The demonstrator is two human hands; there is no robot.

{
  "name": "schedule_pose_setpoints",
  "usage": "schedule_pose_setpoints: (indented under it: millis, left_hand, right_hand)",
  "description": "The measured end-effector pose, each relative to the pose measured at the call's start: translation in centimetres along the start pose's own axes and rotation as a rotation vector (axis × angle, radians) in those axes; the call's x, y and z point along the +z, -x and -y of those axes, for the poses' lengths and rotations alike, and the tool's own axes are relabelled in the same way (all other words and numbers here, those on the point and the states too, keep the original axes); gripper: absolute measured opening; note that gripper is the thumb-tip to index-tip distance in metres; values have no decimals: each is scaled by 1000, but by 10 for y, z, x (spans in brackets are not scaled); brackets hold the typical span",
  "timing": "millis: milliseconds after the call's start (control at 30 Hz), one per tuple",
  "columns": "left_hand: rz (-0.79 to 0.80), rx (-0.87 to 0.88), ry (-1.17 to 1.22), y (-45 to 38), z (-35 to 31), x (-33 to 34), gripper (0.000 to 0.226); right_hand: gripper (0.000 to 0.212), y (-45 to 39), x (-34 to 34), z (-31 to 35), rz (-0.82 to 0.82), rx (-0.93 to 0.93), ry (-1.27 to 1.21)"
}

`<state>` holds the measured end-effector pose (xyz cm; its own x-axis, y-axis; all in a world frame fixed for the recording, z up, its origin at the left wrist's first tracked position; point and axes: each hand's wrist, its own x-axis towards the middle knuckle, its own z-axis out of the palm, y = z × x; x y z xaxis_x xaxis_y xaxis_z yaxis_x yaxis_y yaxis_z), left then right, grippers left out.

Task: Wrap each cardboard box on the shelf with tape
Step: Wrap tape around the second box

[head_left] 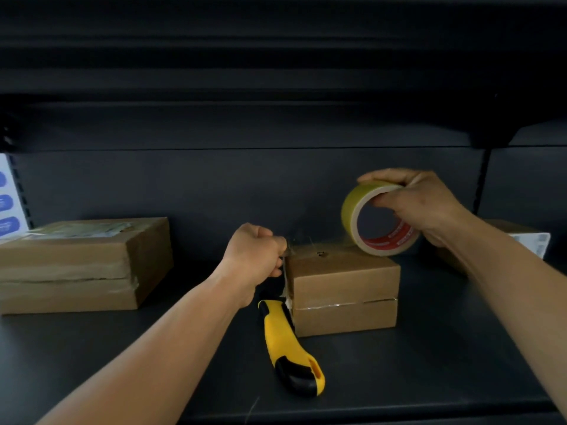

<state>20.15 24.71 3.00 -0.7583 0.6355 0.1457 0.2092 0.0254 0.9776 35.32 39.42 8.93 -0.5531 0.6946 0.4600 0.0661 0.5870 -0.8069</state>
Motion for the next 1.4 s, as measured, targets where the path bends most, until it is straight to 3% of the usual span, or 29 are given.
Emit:
schedule_pose_setpoints:
  millis: [500, 900, 1067, 1267, 1400]
  left_hand:
    - [-23, 176, -332, -4, -4, 11, 8]
    - [5, 200, -421, -8, -1, 17, 10]
    - [2, 227, -634, -12, -2, 20, 10]
    - [36, 156, -864, -14, -12, 21, 39]
    - [27, 70, -781, -17, -10, 15, 50]
  right_hand:
    - [34, -2, -10, -2, 7, 3, 102]
    - [32, -7, -13, -8, 24, 6, 148]
    - [33, -10, -11, -7, 44, -18, 171]
    - [31, -11, -11, -5, 66, -35, 227]
    - [32, -10, -11, -6, 57, -43, 231]
